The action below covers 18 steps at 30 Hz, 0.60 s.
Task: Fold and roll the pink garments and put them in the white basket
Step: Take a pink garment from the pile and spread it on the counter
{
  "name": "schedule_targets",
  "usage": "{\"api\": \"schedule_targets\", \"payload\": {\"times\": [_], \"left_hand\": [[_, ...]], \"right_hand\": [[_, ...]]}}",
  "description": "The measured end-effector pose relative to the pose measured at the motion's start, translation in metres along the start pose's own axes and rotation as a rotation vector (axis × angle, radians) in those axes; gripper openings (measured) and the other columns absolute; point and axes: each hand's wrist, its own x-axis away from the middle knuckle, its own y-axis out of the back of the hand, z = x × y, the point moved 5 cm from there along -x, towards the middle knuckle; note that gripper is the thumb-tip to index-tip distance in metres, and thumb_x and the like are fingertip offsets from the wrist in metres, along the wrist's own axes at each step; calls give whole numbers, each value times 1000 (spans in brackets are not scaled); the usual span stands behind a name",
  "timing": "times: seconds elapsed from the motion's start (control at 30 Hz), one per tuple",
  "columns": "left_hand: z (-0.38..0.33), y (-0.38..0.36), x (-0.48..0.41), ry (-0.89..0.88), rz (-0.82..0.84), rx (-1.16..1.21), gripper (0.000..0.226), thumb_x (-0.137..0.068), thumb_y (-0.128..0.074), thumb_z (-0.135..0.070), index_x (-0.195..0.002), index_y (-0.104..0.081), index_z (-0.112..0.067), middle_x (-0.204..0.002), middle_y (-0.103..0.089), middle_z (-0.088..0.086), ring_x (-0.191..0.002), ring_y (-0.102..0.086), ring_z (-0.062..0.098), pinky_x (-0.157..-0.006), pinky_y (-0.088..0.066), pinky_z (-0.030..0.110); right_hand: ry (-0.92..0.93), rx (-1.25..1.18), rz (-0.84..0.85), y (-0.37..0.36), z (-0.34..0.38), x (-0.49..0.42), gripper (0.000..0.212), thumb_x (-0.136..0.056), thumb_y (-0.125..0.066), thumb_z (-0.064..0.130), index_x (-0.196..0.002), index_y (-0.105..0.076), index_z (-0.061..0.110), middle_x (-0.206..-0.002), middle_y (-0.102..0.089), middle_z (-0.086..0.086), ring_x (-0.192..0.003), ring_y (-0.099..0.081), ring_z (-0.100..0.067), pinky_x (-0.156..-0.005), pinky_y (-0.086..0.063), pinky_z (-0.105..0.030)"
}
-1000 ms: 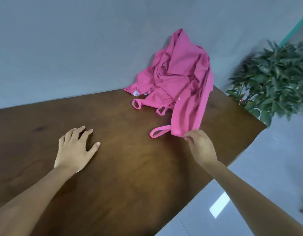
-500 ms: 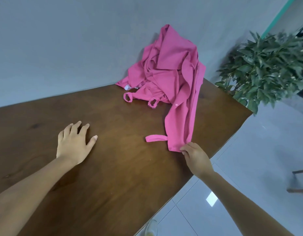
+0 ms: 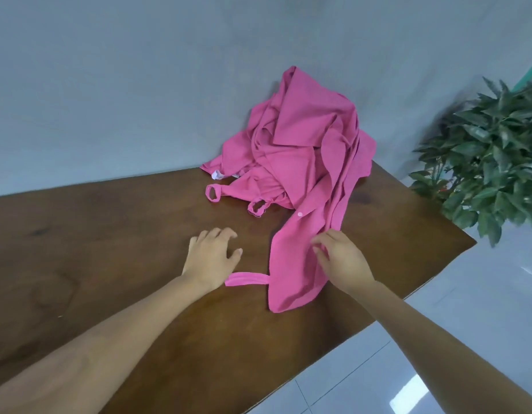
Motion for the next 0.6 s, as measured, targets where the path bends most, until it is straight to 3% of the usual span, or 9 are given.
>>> {"api": "schedule_targets", "payload": {"times": [0.17,0.3,0.47,0.6], "left_hand": [[-62,-35,-43,75,25,197,36,-93,-64,-27,-127,-61,-16,-121,-65,4,-115,-58,26,-96,-50,42],[-95,-55,-73,159,24,224,35,-91,-66,-19,-123,-61,-7,-118,-67,13,-110,-64,33,-89,-54,46],[-110,-72,-92,344,-3,325,25,-90,-65,-14,-114,-65,-7,-111,-70,13,-105,-66,36,-89,-54,41],[-112,-76,-94,441,-36,346,14,-91,-58,-8,-97,-70,-9,-96,-71,13,-93,-66,36,-79,-54,36]], "right_hand": [[71,-7,25,7,-42,-46,17,-95,-59,10,-109,-68,12,-110,-65,-3,-104,-58,-26,-84,-52,-42],[135,44,48,14,-70,-81,24,-93,-60,8,-116,-67,8,-116,-64,-8,-111,-56,-31,-92,-51,-46],[212,151,87,21,-96,-126,37,-90,-59,0,-126,-64,7,-124,-62,-11,-120,-52,-33,-95,-50,-51],[327,254,164,22,-105,-150,54,-83,-54,-10,-133,-60,8,-134,-58,-10,-129,-46,-31,-98,-46,-49]]}}
